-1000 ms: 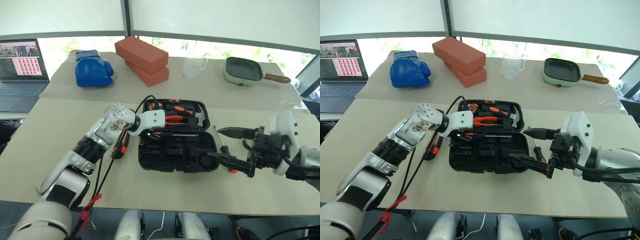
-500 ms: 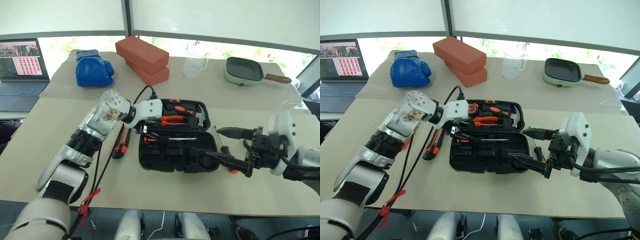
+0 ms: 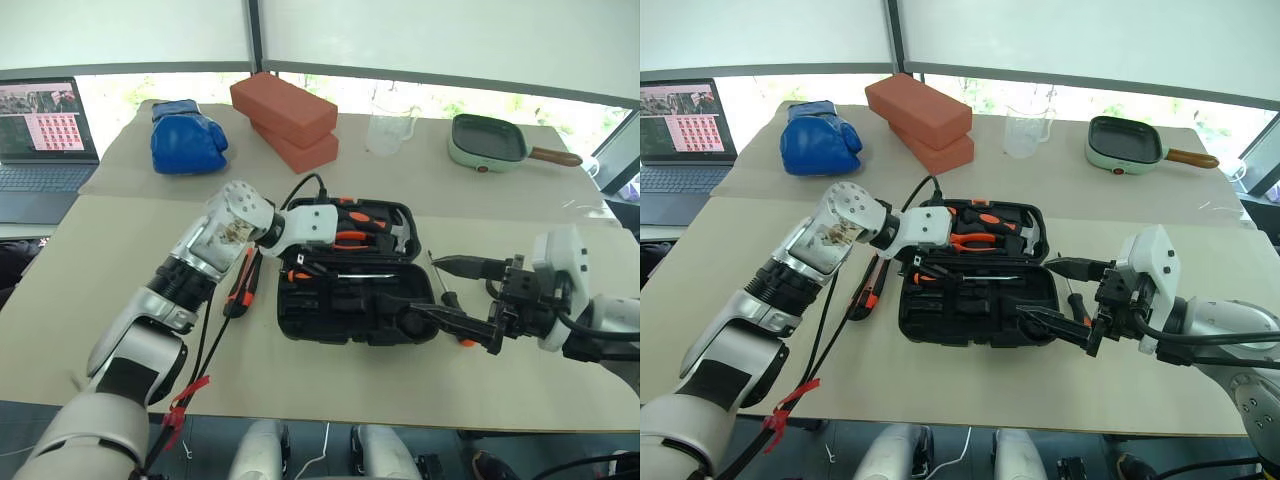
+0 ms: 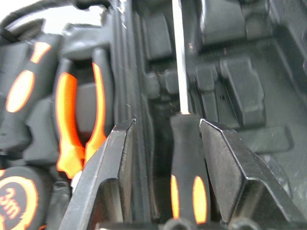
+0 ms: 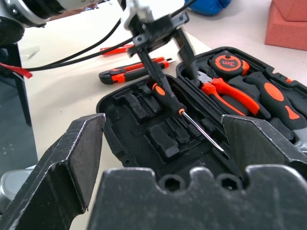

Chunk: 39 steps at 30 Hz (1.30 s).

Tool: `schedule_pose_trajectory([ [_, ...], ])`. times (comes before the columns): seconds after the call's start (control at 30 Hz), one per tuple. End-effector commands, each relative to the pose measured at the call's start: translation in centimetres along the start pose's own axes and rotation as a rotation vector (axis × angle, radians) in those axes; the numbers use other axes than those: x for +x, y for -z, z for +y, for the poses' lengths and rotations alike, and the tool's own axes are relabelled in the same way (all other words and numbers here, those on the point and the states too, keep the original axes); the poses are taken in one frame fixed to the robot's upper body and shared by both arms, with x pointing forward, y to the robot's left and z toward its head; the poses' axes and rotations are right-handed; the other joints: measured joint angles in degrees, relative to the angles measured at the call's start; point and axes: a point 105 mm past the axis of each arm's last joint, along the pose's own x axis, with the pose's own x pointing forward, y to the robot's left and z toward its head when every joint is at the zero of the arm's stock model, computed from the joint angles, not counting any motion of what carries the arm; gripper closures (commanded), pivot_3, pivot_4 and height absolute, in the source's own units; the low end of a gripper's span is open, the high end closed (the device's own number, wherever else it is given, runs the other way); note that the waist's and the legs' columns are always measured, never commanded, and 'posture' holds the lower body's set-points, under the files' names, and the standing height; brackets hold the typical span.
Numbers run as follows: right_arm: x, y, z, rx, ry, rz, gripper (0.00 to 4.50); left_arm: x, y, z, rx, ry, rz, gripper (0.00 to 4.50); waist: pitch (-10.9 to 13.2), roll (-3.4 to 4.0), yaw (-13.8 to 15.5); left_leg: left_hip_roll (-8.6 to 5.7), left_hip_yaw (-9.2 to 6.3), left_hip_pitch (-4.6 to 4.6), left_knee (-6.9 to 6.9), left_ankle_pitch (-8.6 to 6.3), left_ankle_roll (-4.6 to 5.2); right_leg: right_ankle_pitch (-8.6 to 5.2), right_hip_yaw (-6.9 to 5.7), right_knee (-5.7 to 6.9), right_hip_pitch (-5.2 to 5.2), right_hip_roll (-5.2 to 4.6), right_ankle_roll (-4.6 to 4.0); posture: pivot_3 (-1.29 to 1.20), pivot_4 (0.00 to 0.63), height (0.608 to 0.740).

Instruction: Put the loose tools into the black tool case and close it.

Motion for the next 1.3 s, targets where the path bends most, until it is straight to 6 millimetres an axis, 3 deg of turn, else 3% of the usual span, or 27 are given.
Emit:
schedule_pose_trajectory([
  [0.03, -0.3, -0.7, 0.1, -0.029, 0.015, -0.024, 0.0, 0.1, -0.2, 0.1, 0.041, 0.015, 0.015, 2.02, 0.0, 0.0, -0.02, 0.0, 0.0, 0.0, 0.01, 0.0, 0.0, 0.0, 0.0, 0.0, 0.0, 0.0, 0.0, 0.0, 0.15, 0.738],
  [0.3, -0.2, -0.4, 0.2, -0.026, 0.03, -0.022, 0.0, 1.0, 0.7, 0.7, 0.053, -0.009, 0.049, 2.02, 0.0, 0.0, 0.12, -0.01, 0.0, 0.0, 0.04, -0.01, 0.02, 0.01, 0.0, 0.0, 0.02, -0.01, 0.02, 0.0, 0.15, 0.738],
  [0.57, -0.3, 0.0, 0.3, -0.026, 0.036, -0.01, 0.0, 0.0, -1.2, 1.4, 0.038, -0.048, -0.053, 2.02, 0.0, 0.0, -0.08, 0.01, -0.02, -0.02, 0.1, -0.02, 0.03, 0.03, 0.01, 0.04, 0.01, 0.0, 0.04, 0.0, 0.15, 0.738],
  [0.77, -0.3, -0.1, 0.1, -0.027, 0.038, -0.012, 0.0, -0.5, -0.9, 1.0, 0.013, -0.034, -0.069, 4.29, 0.0, 0.0, -0.09, 0.01, -0.02, -0.01, 0.1, -0.02, 0.03, 0.02, 0.01, 0.04, 0.01, 0.0, 0.04, 0.0, 0.15, 0.738],
  [0.8, -0.3, 0.0, 0.2, -0.026, 0.037, -0.011, 0.0, -0.3, -0.7, 0.7, 0.014, -0.024, -0.064, 4.45, 0.0, 0.0, -0.06, 0.01, -0.02, -0.01, 0.1, -0.02, 0.03, 0.03, 0.01, 0.04, 0.01, 0.0, 0.04, 0.0, 0.15, 0.738],
  [1.17, -0.3, 0.1, 0.0, -0.032, 0.041, 0.001, 0.0, 1.5, 0.4, 0.0, -0.015, 0.023, 0.005, 4.45, 0.0, 0.01, -0.03, 0.0, -0.02, 0.0, 0.11, -0.02, 0.04, 0.03, 0.01, 0.04, 0.04, 0.0, 0.05, 0.0, 0.15, 0.738],
  [1.3, -0.1, 0.0, -0.4, -0.026, 0.062, -0.013, 0.0, 3.1, 2.0, -0.3, 0.04, 0.007, 0.089, 4.45, -0.04, 0.04, 0.14, -0.02, -0.02, 0.03, 0.13, -0.02, 0.04, 0.03, 0.01, 0.04, 0.1, -0.02, 0.05, 0.0, 0.15, 0.738],
])
